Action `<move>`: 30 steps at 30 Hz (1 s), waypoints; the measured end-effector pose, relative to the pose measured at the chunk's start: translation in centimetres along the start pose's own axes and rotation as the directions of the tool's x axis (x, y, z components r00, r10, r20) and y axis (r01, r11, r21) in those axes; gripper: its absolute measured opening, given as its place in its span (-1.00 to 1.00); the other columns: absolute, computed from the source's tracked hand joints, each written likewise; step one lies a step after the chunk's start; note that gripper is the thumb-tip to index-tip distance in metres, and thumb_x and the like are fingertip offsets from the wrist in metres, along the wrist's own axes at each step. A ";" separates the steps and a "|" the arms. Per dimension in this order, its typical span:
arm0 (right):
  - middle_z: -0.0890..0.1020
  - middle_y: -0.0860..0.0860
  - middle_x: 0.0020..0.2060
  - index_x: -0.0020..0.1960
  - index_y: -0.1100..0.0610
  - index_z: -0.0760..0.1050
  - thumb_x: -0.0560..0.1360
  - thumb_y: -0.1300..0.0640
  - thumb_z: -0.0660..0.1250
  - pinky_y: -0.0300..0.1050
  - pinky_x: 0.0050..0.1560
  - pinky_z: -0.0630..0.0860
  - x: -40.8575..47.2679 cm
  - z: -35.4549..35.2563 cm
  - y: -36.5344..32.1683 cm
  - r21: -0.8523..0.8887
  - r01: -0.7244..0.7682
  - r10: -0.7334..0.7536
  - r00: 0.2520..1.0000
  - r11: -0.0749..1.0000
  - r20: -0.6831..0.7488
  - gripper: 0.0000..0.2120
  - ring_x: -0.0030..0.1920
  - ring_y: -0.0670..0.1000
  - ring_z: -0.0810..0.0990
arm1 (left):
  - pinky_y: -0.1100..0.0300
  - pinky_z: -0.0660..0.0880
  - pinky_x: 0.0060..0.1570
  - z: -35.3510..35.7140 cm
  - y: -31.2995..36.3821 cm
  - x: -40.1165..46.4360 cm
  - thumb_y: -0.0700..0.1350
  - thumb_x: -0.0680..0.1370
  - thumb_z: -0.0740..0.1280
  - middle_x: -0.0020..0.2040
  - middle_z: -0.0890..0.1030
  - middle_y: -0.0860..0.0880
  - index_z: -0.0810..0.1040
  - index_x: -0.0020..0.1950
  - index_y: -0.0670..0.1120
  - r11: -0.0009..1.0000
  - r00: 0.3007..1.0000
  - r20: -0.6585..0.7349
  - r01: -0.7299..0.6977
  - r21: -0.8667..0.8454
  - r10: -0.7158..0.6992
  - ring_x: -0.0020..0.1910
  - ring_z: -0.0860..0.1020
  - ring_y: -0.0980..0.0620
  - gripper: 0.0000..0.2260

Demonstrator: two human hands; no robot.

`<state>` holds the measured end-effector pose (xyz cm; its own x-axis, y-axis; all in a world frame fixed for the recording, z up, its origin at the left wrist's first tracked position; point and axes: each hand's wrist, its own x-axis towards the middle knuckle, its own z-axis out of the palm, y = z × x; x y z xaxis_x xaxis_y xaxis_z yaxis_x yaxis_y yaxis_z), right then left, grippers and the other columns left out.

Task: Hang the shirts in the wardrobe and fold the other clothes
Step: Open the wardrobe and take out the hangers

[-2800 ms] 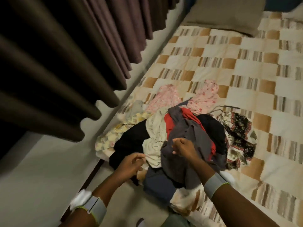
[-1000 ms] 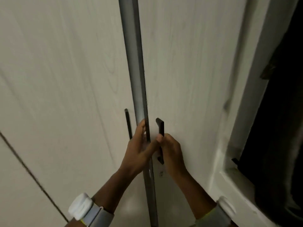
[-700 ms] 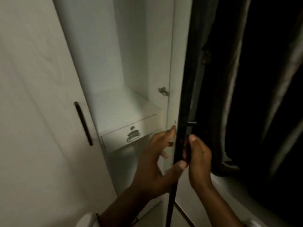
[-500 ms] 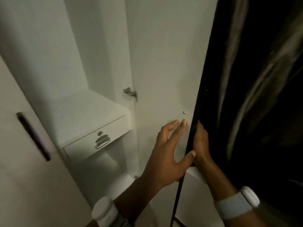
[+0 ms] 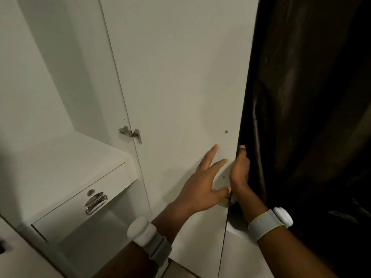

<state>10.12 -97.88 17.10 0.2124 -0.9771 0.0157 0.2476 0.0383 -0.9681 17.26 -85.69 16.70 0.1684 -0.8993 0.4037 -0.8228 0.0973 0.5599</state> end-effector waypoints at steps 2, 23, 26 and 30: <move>0.65 0.06 0.17 0.19 0.05 0.59 0.73 0.00 0.09 -0.07 0.13 0.52 -1.0 0.5 1.5 -0.109 0.169 -0.184 0.972 0.980 -0.143 -0.69 0.17 0.10 0.63 | -0.02 0.38 0.51 -0.6 -1.1 -0.1 0.05 0.58 0.45 0.65 -0.07 0.35 0.32 0.60 0.14 0.996 0.999 0.008 0.035 -0.082 -0.035 0.63 0.11 0.19 -0.39; 0.52 -0.07 0.40 0.48 -0.03 0.41 0.64 -0.22 0.24 -0.09 0.36 0.50 -26.1 30.1 9.6 -0.004 0.272 -0.047 0.180 0.962 0.983 -0.52 0.35 -0.06 0.52 | 0.17 0.49 0.11 -25.2 -4.7 -30.6 -0.21 0.51 0.38 0.18 0.51 -0.03 0.53 0.23 -0.11 0.723 0.197 -0.978 0.685 0.093 -0.061 0.10 0.52 0.00 -0.71; 0.56 0.05 0.40 0.51 0.01 0.43 0.40 -0.55 0.15 0.19 0.46 0.43 -29.7 33.7 8.3 -0.177 -0.034 0.180 0.133 0.984 0.975 -0.12 0.39 0.08 0.53 | 0.18 0.60 0.05 -24.6 -5.9 -31.5 -0.25 0.60 0.37 0.14 0.61 0.04 0.42 0.39 -0.06 0.793 0.220 -0.923 0.595 -0.130 -0.317 0.05 0.62 0.09 -0.62; 0.69 0.15 0.15 0.16 0.02 0.63 0.60 -0.43 0.02 0.24 0.42 0.47 -31.3 33.8 8.0 -0.258 -0.120 0.275 0.158 0.959 0.948 -0.37 0.23 0.17 0.64 | 0.17 0.62 0.15 -23.8 -7.1 -31.1 -0.19 0.65 0.35 0.19 0.62 0.11 0.42 0.41 0.03 0.801 0.380 -0.803 0.568 -0.189 -0.459 0.16 0.62 0.17 -0.65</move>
<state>37.41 -59.96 17.34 0.9982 0.0544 -0.0264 -0.0317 0.0996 -0.9945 30.75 -48.26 17.38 0.8775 -0.0441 0.4776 -0.4610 -0.3523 0.8145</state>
